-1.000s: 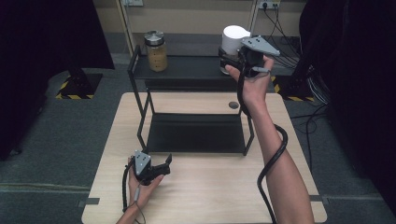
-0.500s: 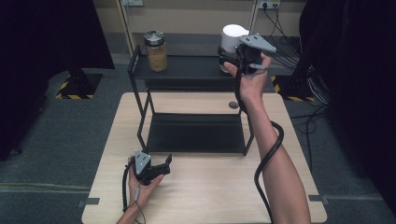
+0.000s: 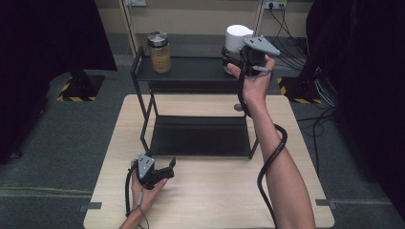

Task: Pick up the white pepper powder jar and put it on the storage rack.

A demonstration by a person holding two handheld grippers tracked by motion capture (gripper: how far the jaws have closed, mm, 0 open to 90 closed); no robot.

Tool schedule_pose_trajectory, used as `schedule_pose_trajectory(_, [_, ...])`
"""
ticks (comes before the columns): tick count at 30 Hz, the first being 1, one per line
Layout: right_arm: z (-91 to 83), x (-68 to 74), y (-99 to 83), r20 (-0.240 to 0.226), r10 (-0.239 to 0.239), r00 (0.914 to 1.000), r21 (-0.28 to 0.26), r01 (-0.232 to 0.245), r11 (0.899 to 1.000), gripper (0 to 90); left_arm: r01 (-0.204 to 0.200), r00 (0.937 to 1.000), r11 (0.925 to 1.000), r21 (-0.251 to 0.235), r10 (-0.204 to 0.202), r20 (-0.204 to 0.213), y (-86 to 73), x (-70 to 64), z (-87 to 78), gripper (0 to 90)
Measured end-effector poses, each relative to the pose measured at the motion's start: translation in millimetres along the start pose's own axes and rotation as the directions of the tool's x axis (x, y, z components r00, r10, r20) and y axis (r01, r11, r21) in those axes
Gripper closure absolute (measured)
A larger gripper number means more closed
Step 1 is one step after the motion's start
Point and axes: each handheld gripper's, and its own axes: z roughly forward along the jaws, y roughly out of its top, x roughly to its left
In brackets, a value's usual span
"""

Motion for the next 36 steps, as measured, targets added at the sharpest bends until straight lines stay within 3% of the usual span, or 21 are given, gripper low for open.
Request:
schedule_pose_trajectory(24, [0.4,-0.4,0.5,-0.001,0.007,1.0,0.002,-0.007,1.0,30.7,0.006,1.0,1.0,0.002,-0.006,-0.001,0.3,0.5,0.3,0.0])
schedule_pose_trajectory(27, [-0.2,0.2,0.2,0.004,0.007,1.0,-0.006,-0.007,1.0,24.9,0.008,1.0,1.0,0.001,-0.008,0.0,0.2,0.6,0.2,0.0])
schedule_pose_trajectory(32, [-0.7,14.6,0.8,0.063,-0.02,0.9978,-0.011,0.021,1.0,2.0,0.005,1.0,1.0,0.001,-0.005,0.001,0.3,0.6,0.2,0.0])
schedule_pose_trajectory(36, [-1.1,16.7,0.2,0.069,-0.009,0.9976,-0.016,0.01,1.0,0.7,0.006,1.0,1.0,0.0,-0.006,0.001,-0.1,0.6,0.1,0.0])
